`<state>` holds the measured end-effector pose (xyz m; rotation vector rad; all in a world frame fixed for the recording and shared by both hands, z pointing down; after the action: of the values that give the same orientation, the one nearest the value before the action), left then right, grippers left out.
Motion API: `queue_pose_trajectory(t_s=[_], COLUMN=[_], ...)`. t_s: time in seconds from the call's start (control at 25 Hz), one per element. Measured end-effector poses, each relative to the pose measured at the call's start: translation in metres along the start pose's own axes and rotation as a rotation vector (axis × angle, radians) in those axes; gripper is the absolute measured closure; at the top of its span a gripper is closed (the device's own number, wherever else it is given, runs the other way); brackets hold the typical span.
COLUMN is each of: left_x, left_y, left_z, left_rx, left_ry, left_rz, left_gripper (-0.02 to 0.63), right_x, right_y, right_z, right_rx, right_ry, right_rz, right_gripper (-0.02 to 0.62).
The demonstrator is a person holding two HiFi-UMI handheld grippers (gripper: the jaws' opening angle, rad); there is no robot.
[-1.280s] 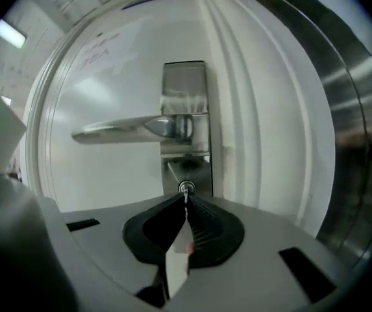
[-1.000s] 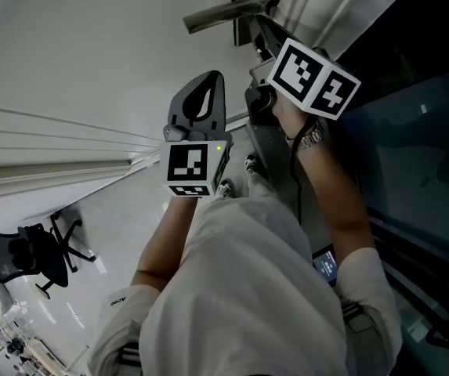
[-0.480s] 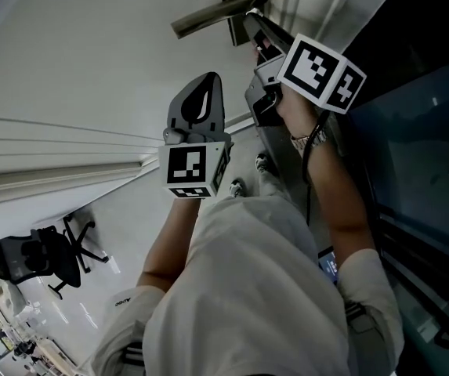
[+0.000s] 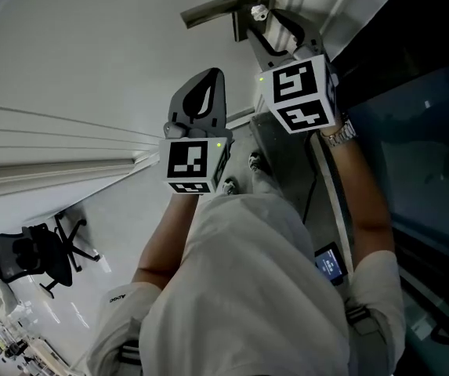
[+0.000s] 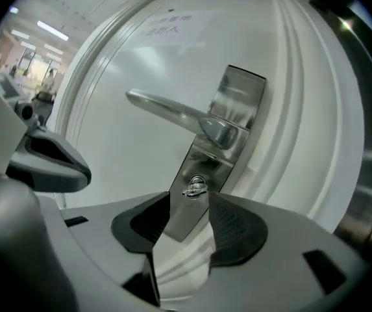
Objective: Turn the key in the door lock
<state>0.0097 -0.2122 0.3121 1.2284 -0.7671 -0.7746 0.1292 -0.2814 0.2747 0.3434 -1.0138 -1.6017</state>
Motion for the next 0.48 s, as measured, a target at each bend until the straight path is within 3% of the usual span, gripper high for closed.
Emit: queue_pose_trajectory(t_s=[0.24, 0.48], left_x=[-0.004, -0.004], left_y=[-0.002, -0.001], left_z=[0.0, 0.004], left_rx=[-0.002, -0.008], left_ry=[0.007, 0.007], left_rz=[-0.006, -0.006], left_gripper=[0.597, 0.597], right_x=[0.003, 0.012], right_y=[-0.007, -0.008], right_z=[0.0, 0.011], right_rx=[-0.507, -0.797], right_ry=[0.171, 0.243], right_rz=[0.082, 0.113], right_gripper=[0.436, 0.45])
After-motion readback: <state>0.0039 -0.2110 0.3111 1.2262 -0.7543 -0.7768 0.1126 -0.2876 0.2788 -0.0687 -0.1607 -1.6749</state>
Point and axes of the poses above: the fingertips, and each gripper's own axes: x forward along the fingers, z to its left, y out of its underside, the point moved 5 cm from there along -x, backward along the fingers, and after that the axes turned 10 degrees about -x, right-handed, at the moved point
